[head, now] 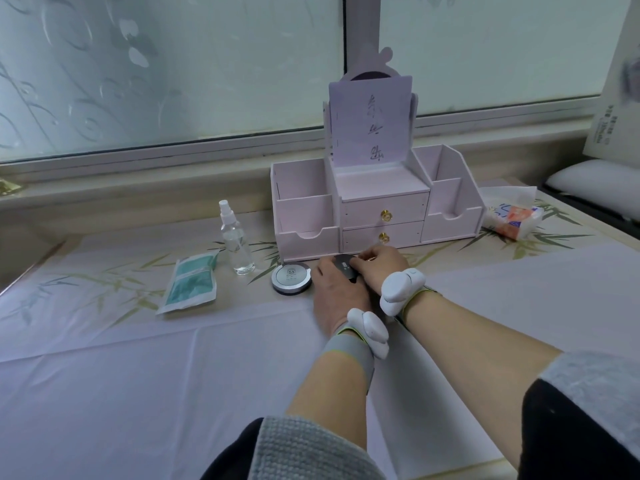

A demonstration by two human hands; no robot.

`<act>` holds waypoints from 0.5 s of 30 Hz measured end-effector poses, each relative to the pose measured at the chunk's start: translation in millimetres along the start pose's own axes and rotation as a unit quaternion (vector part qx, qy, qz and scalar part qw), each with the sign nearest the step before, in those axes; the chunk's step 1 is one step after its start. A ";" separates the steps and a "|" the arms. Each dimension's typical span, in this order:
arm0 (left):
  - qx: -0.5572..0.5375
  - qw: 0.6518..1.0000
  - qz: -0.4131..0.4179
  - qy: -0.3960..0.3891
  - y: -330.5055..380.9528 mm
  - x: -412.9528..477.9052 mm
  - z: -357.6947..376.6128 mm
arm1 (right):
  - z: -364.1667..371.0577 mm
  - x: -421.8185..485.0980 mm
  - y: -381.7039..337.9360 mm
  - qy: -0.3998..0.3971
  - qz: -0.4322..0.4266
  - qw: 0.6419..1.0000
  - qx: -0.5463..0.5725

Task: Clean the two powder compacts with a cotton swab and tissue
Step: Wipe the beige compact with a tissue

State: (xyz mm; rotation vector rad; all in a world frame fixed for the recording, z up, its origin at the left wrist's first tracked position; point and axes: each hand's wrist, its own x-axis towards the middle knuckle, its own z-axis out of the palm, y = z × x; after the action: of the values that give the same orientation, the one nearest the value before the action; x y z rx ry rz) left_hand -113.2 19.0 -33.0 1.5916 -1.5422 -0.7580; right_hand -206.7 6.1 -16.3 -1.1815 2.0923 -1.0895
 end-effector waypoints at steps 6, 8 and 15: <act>-0.040 0.999 0.031 0.016 0.4 -7.9 -5.7 | -15.2 -5.0 10.3 0.098 0.015 0.984 0.150; -0.074 0.994 0.072 0.023 1.8 -13.6 -8.5 | -31.7 -10.4 12.9 0.123 0.032 0.970 0.209; -0.022 0.958 0.253 -0.135 20.5 -73.2 -0.3 | -88.3 -37.9 17.7 0.130 0.085 0.942 0.299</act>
State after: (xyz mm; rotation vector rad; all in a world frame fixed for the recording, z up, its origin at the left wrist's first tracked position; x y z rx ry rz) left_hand -130.1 92.4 -22.6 1.0144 -2.0063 -0.7279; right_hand -260.5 79.5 19.4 -0.5769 1.7869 -1.7042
